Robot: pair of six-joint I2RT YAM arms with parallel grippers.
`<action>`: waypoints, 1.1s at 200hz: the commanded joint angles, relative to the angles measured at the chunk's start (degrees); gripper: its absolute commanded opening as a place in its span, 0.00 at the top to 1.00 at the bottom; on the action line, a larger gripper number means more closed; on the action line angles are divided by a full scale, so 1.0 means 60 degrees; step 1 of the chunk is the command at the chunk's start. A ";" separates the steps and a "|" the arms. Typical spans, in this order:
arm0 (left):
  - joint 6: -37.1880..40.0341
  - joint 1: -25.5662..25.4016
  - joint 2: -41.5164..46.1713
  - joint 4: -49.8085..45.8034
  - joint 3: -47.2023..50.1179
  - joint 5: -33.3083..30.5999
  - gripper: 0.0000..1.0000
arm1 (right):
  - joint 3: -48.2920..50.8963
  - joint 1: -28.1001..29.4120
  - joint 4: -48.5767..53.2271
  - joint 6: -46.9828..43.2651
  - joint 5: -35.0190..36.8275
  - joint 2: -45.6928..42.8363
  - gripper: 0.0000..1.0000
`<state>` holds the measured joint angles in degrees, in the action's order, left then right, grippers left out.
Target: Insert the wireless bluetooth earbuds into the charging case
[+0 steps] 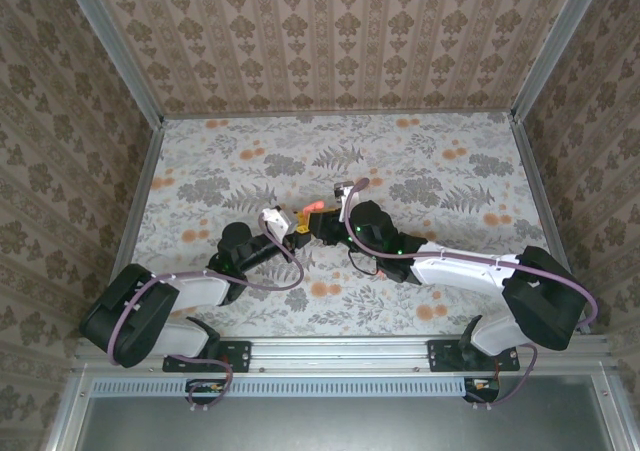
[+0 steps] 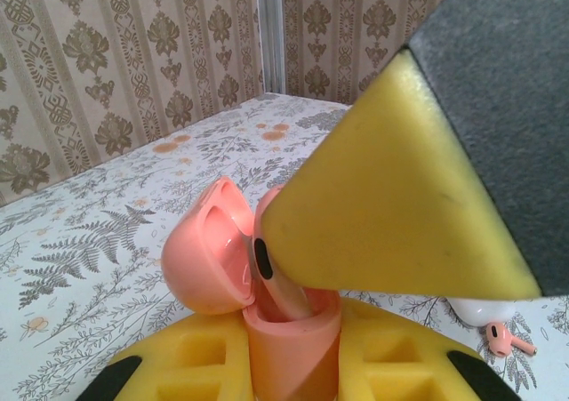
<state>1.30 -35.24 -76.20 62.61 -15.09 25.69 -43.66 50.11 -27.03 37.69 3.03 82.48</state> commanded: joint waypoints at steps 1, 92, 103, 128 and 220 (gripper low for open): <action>-0.0153 -0.0050 0.0279 0.0394 -0.0312 -0.0092 0.91 | -0.0070 0.0119 0.0312 0.0119 0.0035 0.0191 0.72; -0.0131 -0.0058 0.0517 0.0171 -0.0311 -0.0108 0.91 | -0.0092 0.0130 0.0548 0.0207 0.0309 0.0077 0.66; -0.0113 -0.0059 0.0539 0.0129 -0.0310 -0.0100 0.91 | -0.0101 0.0123 0.0564 0.0210 0.0329 0.0079 0.66; -0.0097 -0.0058 0.0570 0.0054 -0.0327 -0.0093 0.91 | -0.0106 0.0119 0.0577 0.0211 0.0336 0.0060 0.65; -0.0134 -0.0059 0.0585 0.0013 -0.0368 -0.0107 0.91 | -0.0091 0.0122 0.0779 0.0134 0.0468 -0.0081 0.62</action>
<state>1.30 -35.27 -74.50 59.11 -15.11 25.08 -43.66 50.52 -25.54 38.11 4.51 82.61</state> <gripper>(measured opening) 0.195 0.373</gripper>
